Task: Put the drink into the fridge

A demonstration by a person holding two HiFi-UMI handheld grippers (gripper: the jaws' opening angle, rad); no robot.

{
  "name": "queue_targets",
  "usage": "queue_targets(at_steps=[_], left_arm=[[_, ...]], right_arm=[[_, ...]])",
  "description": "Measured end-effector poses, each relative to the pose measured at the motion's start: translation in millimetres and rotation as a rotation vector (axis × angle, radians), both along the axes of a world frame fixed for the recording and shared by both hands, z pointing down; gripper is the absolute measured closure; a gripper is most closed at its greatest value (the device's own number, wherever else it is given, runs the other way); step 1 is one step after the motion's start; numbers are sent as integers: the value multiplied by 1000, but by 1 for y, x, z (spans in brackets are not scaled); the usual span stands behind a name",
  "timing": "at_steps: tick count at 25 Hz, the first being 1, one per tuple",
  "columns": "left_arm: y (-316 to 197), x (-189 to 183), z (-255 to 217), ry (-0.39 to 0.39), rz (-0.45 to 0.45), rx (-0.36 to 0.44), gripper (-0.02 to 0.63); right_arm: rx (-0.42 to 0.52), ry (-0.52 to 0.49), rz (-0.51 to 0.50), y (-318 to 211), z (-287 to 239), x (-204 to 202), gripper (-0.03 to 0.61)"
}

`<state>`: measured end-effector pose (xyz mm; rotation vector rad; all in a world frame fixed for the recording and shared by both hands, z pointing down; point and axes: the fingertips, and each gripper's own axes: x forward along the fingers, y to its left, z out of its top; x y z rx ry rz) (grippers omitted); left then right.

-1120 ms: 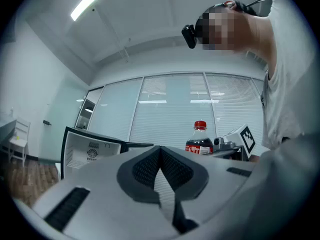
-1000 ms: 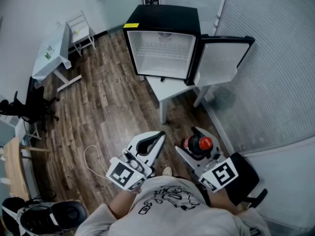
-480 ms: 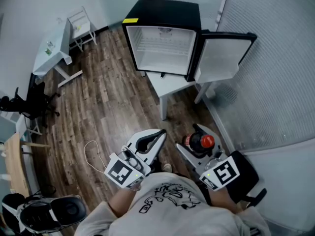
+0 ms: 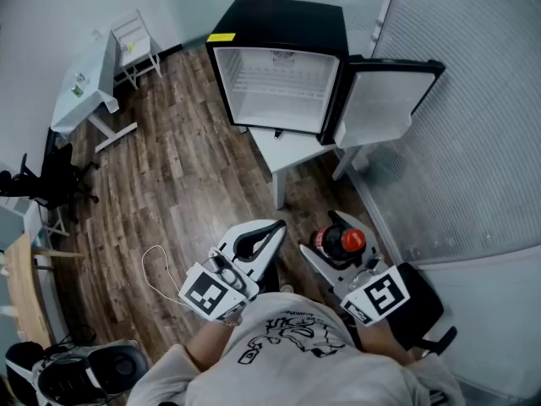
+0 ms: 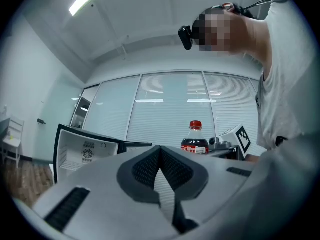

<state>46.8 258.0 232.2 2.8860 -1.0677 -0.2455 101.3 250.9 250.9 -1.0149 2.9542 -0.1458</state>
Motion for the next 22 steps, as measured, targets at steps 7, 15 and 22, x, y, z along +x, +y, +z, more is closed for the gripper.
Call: queue_targets(at_steps=[7,15,22], left_arm=[[-46,-10,3,-1,35,-5,614],[-109,-33,0,13,67,-12,614],[-168,-60,-4,15,92,-14,614]], right_arm=[[-11,-5,21,-45,4,-15,255],[-24,3,35,-104,4,-40,255],[-26,10,57,-164,1,-67,255]])
